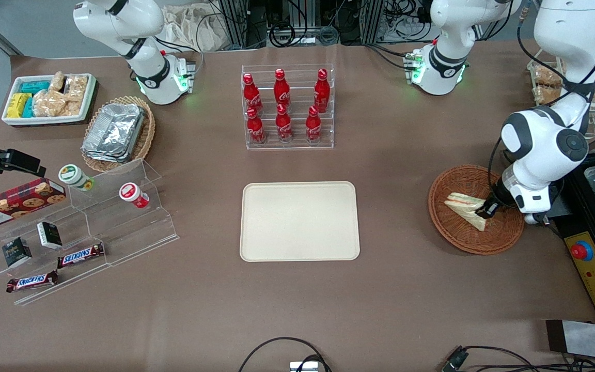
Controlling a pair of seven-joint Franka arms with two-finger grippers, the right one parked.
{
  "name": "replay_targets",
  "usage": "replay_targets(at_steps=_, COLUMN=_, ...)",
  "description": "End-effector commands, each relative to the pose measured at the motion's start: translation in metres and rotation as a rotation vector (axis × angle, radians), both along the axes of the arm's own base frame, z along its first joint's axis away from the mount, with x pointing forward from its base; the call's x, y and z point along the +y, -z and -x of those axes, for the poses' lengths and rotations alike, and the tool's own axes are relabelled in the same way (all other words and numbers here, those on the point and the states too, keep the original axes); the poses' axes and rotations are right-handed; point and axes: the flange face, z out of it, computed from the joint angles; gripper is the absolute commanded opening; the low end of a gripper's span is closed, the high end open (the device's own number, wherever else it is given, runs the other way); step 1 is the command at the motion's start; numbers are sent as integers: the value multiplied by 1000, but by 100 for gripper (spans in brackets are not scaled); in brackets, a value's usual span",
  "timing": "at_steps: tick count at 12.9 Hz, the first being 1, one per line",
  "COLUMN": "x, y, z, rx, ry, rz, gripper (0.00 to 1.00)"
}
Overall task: Place sandwich from basket to tray
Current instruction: 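Close the left gripper on the sandwich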
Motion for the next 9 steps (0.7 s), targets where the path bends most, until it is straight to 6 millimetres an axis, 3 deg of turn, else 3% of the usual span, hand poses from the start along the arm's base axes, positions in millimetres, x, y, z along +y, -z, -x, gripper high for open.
replay_targets(at_steps=1, x=-4, y=-24, z=3, rx=-8, ry=20, rz=-8, gripper=32)
replay_targets(at_steps=5, x=-9, y=-61, z=0, rx=6, ry=121, rz=-23, gripper=32)
replay_targets(at_steps=9, x=-42, y=-104, z=-2, rx=14, ry=286, rz=-28, gripper=32)
